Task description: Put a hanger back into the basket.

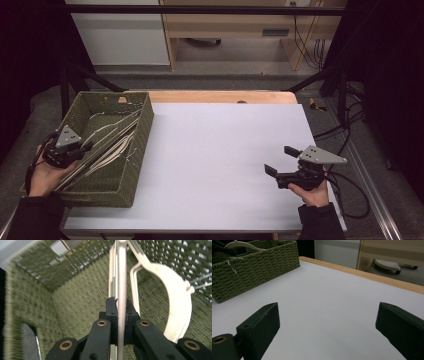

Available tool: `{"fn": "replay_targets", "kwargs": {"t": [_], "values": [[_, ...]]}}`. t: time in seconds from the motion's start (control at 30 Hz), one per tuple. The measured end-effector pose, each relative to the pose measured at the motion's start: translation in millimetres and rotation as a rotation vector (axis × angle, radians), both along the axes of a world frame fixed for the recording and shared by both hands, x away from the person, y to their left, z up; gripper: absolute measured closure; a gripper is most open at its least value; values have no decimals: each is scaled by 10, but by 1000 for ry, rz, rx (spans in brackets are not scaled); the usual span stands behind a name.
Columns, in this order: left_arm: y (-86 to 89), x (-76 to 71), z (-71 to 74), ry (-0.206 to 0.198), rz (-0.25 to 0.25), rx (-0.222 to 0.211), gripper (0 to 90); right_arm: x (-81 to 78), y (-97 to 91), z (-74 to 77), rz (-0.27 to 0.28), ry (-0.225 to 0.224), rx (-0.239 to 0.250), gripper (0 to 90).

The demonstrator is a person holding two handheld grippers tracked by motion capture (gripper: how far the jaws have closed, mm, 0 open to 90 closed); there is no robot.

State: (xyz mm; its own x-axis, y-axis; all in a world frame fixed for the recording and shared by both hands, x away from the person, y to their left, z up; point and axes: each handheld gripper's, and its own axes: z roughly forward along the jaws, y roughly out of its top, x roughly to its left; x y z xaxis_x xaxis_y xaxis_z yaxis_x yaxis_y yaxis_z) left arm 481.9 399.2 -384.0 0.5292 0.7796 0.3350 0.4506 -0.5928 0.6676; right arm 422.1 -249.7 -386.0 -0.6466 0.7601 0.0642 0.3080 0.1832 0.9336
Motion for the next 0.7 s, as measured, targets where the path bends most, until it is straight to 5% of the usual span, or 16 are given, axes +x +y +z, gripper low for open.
{"fn": "replay_targets", "kwargs": {"t": [0.23,0.33,0.7], "values": [[-24,11,-99,75,-12,-39,811,0,12,-5,-2,2,-1,59],[-48,-5,-69,105,-10,-65,726,0,15,-7,-2,1,0,59],[-124,-151,106,44,-61,-161,463,-7,15,-2,2,0,-2,60]]}}
